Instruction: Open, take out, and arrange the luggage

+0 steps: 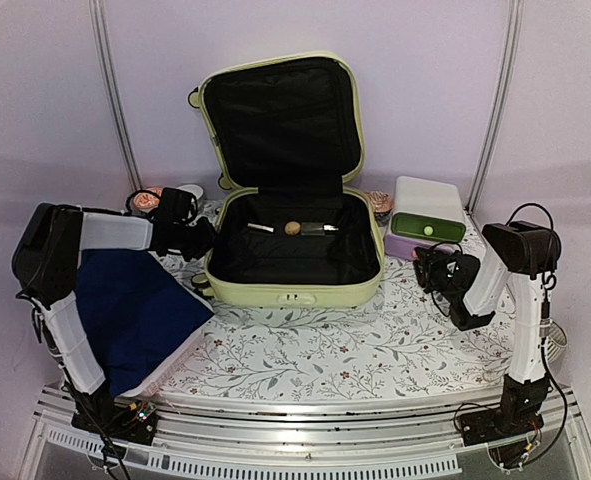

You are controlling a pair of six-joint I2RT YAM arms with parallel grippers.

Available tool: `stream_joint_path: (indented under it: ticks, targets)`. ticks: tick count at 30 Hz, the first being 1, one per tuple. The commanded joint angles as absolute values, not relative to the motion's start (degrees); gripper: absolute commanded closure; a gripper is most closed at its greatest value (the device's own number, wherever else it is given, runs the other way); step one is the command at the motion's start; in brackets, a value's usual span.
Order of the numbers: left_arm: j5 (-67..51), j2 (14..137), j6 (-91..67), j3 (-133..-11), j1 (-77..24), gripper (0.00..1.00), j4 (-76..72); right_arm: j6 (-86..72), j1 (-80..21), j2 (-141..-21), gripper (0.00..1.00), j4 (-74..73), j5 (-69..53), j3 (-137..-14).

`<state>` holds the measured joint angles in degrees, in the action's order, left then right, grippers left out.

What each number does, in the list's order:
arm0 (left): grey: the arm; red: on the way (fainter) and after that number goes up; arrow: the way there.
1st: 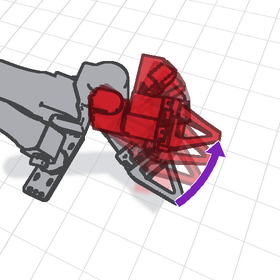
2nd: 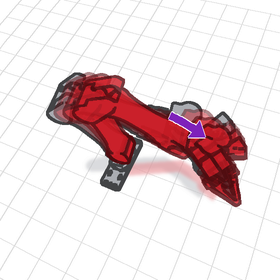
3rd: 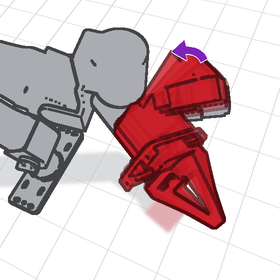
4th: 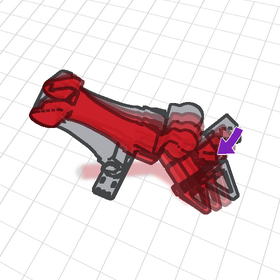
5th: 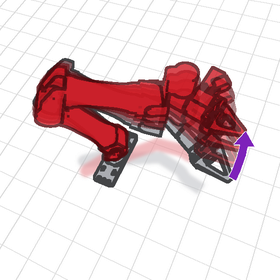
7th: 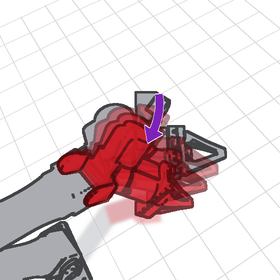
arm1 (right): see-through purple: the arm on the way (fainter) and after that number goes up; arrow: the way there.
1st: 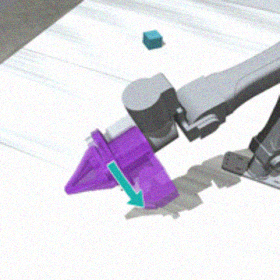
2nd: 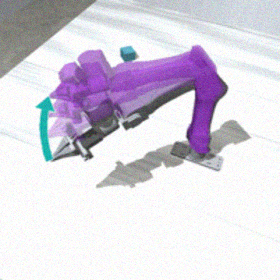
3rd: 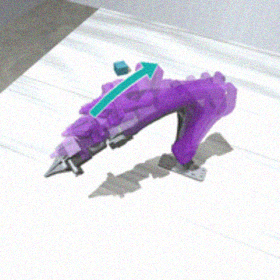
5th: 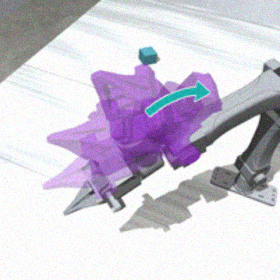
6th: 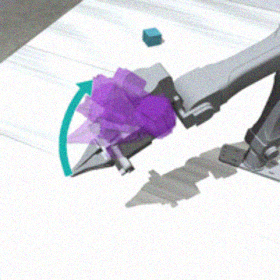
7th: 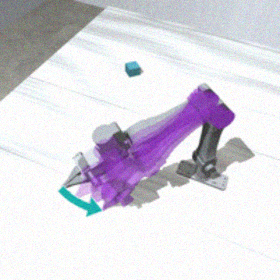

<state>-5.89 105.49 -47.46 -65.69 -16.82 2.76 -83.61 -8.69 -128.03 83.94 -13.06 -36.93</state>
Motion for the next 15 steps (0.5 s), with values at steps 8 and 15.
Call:
stream_joint_path:
  ticks: [8, 15]
  targets:
    - [0.43, 103.55, -50.83, -64.76, -13.35, 0.42, -5.71, -84.87, -9.40, -130.55, 0.60, 83.56, -10.73, -41.01]
    - [0.49, 101.59, -49.94, -63.56, -13.38, 0.41, -5.80, -84.43, -9.41, -129.13, 0.76, 82.74, -10.53, -40.52]
